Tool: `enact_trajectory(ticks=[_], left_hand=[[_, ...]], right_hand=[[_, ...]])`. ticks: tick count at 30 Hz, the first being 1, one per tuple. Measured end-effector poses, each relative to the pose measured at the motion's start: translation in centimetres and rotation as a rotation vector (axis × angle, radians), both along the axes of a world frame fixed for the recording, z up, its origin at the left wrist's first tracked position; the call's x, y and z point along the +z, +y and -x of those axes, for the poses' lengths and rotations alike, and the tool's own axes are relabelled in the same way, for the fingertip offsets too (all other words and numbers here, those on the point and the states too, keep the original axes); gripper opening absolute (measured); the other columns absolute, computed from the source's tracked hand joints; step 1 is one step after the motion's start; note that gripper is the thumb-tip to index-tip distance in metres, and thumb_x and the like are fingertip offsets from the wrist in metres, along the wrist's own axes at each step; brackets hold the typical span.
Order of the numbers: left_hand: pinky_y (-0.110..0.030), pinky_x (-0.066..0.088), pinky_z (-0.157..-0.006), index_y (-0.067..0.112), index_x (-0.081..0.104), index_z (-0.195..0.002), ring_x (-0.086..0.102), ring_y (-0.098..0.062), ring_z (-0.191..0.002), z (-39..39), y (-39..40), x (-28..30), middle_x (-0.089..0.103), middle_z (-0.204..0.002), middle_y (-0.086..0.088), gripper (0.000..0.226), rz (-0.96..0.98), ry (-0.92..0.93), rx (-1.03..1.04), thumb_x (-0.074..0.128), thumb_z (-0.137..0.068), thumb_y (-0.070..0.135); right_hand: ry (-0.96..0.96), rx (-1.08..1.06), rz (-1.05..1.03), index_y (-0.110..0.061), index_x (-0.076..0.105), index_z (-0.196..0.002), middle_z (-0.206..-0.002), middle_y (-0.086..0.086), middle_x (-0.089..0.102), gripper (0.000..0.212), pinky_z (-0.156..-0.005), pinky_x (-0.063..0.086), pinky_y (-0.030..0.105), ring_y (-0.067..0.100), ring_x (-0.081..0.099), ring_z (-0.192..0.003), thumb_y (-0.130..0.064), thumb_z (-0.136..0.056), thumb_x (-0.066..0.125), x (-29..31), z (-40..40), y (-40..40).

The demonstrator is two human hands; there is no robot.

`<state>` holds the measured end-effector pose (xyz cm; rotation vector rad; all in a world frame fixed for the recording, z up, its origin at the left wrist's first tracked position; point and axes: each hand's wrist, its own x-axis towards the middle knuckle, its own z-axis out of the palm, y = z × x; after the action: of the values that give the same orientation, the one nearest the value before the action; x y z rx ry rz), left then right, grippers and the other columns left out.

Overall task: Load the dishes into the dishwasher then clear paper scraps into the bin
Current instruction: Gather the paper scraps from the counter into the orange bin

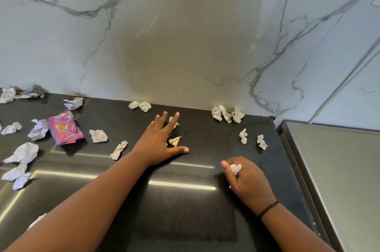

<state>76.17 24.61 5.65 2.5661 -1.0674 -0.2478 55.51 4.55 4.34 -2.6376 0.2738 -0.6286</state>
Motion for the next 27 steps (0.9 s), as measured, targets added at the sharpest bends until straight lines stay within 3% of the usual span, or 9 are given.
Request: enact_trajectory(ticks=[2,5,7,9,12,16,18,23,27], left_hand=[[-0.038,0.002,-0.118,0.047,-0.006,-0.148,-0.005,-0.025,-0.148,-0.6,-1.3,-0.1,-0.004,-0.161,-0.005,0.096,-0.003,-0.014,0.004,0.044,-0.073,0.083],[-0.039,0.015,-0.116,0.04,0.039,-0.141,0.02,-0.028,-0.143,-1.5,-2.7,-0.6,0.031,-0.153,-0.005,0.076,0.015,-0.08,0.016,0.029,-0.077,0.079],[-0.04,0.03,-0.104,0.033,0.058,-0.119,0.04,-0.027,-0.126,-1.7,-3.3,-0.7,0.05,-0.131,-0.001,0.054,0.08,-0.139,0.03,0.035,-0.084,0.066],[-0.038,0.036,-0.089,0.026,0.059,-0.104,0.047,-0.026,-0.107,-1.6,-3.8,-0.8,0.054,-0.111,0.0,0.028,0.131,-0.173,0.035,0.047,-0.092,0.048],[-0.034,0.039,-0.077,0.022,0.059,-0.092,0.052,-0.024,-0.09,-1.8,-4.2,-0.9,0.057,-0.093,0.001,0.024,0.148,-0.216,0.055,0.05,-0.093,0.044],[-0.032,0.042,-0.066,0.019,0.06,-0.077,0.055,-0.022,-0.076,-1.9,-4.6,-0.6,0.059,-0.077,0.0,0.037,0.148,-0.235,0.1,0.052,-0.091,0.052],[-0.03,0.04,-0.063,0.019,0.06,-0.074,0.055,-0.021,-0.075,-1.8,-4.7,-0.5,0.058,-0.076,0.001,0.037,0.139,-0.236,0.138,0.051,-0.092,0.05],[-0.03,0.042,-0.062,0.015,0.062,-0.077,0.059,-0.024,-0.077,-0.8,-4.3,-0.2,0.061,-0.078,-0.002,0.036,0.079,-0.213,0.209,0.046,-0.094,0.043],[-0.029,0.041,-0.061,0.013,0.063,-0.081,0.06,-0.026,-0.077,0.5,-4.0,0.0,0.061,-0.081,-0.004,0.036,0.033,-0.202,0.235,0.043,-0.095,0.04]], right_hand=[[-0.139,-0.235,-0.157,-0.02,0.063,-0.085,-0.073,-0.01,0.055,0.031,-0.064,0.037,0.01,0.004,0.049,-0.067,-0.039,-0.095,0.041,0.9,-0.8,-1.8],[-0.058,-0.546,-0.139,-0.018,0.062,-0.1,-0.094,0.006,0.062,0.022,-0.076,0.038,0.031,0.026,0.056,-0.088,-0.033,-0.096,0.045,1.3,-2.1,-5.2],[0.12,-0.699,-0.157,-0.021,0.059,-0.112,-0.116,0.014,0.055,0.038,-0.089,0.035,0.041,0.036,0.047,-0.108,-0.05,-0.093,0.044,1.2,-3.3,-5.9],[0.234,-0.684,-0.194,-0.028,0.049,-0.126,-0.137,0.013,0.041,0.067,-0.101,0.029,0.049,0.035,0.036,-0.127,-0.076,-0.08,0.038,1.8,-4.6,-5.2],[0.414,-0.609,-0.058,-0.034,0.032,-0.139,-0.153,0.008,0.022,0.092,-0.107,0.02,0.055,0.035,0.022,-0.14,-0.091,-0.068,0.032,1.3,-6.8,-5.1],[0.352,-0.582,0.086,-0.026,0.055,-0.113,-0.126,0.007,0.05,0.036,-0.092,0.032,0.045,0.034,0.041,-0.115,-0.052,-0.092,0.042,0.9,-9.4,-6.1],[0.335,-0.454,0.063,-0.023,0.058,-0.103,-0.114,0.003,0.055,0.024,-0.085,0.035,0.04,0.032,0.045,-0.107,-0.04,-0.095,0.043,0.9,-9.9,-6.8],[0.286,-0.067,-0.17,-0.028,0.065,-0.079,-0.086,-0.007,0.06,0.049,-0.078,0.046,0.043,0.018,0.058,-0.088,-0.06,-0.086,0.029,2.0,-5.4,-6.4],[0.411,0.062,-0.034,-0.038,0.056,-0.096,-0.101,-0.018,0.047,0.053,-0.087,0.036,0.035,0.009,0.042,-0.101,-0.08,-0.076,0.032,1.6,1.3,-2.5]])
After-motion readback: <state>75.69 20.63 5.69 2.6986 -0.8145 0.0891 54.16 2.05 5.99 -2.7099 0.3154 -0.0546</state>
